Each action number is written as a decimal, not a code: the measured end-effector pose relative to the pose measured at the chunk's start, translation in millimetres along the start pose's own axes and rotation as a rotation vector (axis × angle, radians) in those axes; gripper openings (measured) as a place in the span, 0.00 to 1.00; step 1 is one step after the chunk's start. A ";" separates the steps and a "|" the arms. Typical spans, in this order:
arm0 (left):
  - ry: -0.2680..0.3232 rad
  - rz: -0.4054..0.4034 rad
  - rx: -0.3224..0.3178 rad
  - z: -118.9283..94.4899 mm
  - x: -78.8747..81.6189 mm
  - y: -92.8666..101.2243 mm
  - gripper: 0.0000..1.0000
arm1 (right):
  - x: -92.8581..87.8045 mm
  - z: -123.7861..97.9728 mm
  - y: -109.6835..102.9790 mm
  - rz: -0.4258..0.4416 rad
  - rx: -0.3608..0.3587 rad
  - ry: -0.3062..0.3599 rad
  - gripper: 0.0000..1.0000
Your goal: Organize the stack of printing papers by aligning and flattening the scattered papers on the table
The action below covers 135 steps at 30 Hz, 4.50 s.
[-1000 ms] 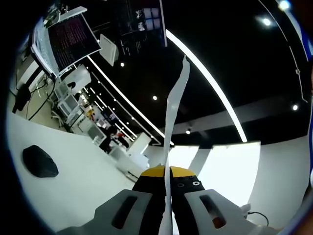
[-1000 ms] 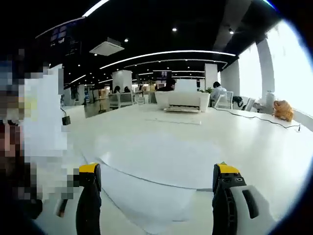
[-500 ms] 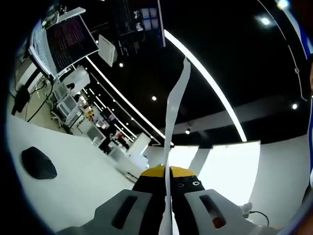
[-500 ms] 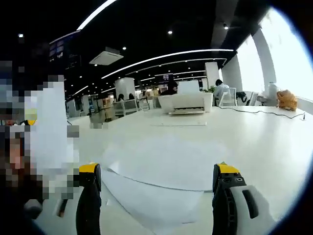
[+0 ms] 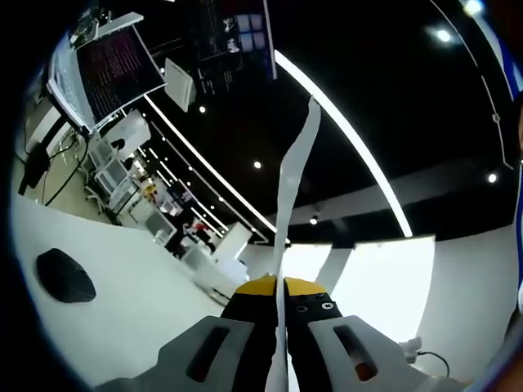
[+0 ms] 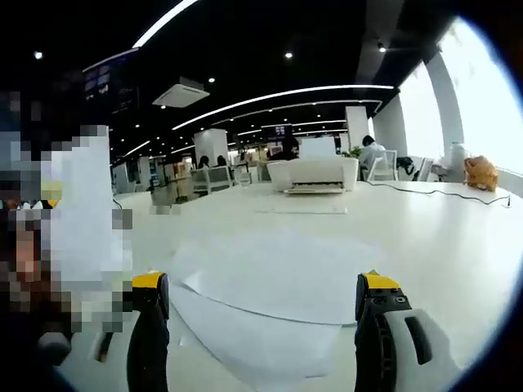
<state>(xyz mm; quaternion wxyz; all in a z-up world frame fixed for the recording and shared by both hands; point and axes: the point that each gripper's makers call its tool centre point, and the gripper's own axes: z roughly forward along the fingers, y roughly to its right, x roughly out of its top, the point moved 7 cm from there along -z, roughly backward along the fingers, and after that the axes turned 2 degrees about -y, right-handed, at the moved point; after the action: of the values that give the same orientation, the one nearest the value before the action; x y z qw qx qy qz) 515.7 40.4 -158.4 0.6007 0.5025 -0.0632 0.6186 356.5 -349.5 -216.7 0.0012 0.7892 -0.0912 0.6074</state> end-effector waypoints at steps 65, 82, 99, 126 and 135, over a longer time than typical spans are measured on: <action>0.004 -0.053 -0.002 -5.0 -12.4 -3.8 0.06 | -50.4 43.5 79.0 -0.015 -0.261 -0.175 0.70; 0.003 -0.051 0.001 -6.5 -16.1 -6.6 0.06 | -48.7 37.8 88.0 0.002 -0.319 -0.190 0.90; 0.004 -0.007 0.024 -8.0 -5.6 -7.6 0.06 | -51.8 42.0 83.1 0.004 -0.264 -0.186 0.55; -0.018 0.009 0.014 -2.7 -16.4 -6.1 0.06 | -45.6 43.5 90.1 -0.269 -0.318 -0.102 0.49; -0.017 0.000 0.020 -4.4 -18.5 -10.3 0.06 | -41.7 40.6 96.0 -0.097 -0.289 -0.062 0.30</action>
<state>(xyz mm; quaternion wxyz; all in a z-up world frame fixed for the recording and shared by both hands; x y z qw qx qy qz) 517.5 33.6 -178.8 0.5950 0.5138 -0.0624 0.6149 371.2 -442.5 -277.7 0.1414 0.8026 -0.1392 0.5625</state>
